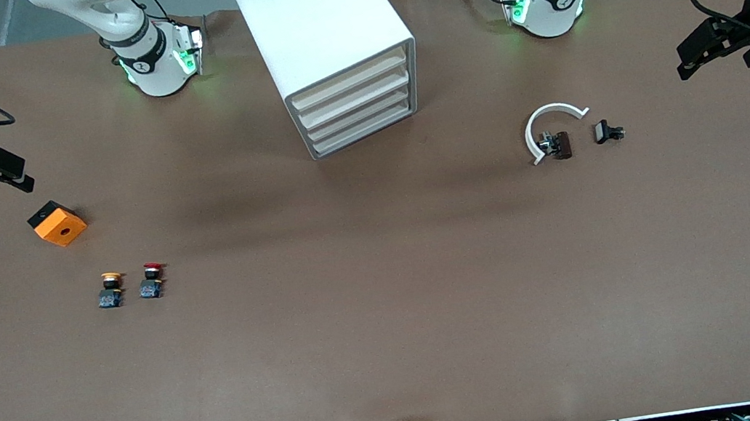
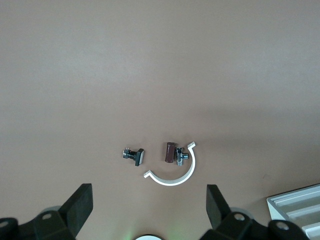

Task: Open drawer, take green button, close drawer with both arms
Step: 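Reach the left gripper toward the cabinet's drawer handle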

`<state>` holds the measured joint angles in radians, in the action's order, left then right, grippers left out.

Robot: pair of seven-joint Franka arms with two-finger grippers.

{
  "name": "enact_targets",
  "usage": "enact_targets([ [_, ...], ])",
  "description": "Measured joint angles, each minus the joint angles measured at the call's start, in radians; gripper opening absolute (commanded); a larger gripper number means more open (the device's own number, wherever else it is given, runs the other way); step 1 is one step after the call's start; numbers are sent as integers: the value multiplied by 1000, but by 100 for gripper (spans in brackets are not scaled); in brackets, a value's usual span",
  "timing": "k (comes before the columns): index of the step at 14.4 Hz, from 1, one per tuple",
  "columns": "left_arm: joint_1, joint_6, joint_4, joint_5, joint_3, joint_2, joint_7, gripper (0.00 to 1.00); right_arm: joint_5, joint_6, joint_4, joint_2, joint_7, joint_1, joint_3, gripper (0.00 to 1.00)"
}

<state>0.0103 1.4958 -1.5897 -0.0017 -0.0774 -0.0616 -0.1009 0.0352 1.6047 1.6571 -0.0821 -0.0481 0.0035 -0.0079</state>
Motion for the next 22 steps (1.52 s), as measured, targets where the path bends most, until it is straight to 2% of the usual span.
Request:
enact_targets([
  [8,-1,-10,14,1,1,73,0,100,0,0,0,0,0,0,0,100],
  [12,-14,14,14,-48,-3,183,0,100,0,0,0,0,0,0,0,100],
  [16,-26,105,15,-106,-7,340,-16,100,0,0,-1,0,0,0,0,100],
  [19,-88,157,17,-111,-10,445,-184,100,0,0,-1,0,0,0,0,100],
  [22,-193,185,20,-112,-13,530,-482,100,0,0,-1,0,0,0,0,100],
])
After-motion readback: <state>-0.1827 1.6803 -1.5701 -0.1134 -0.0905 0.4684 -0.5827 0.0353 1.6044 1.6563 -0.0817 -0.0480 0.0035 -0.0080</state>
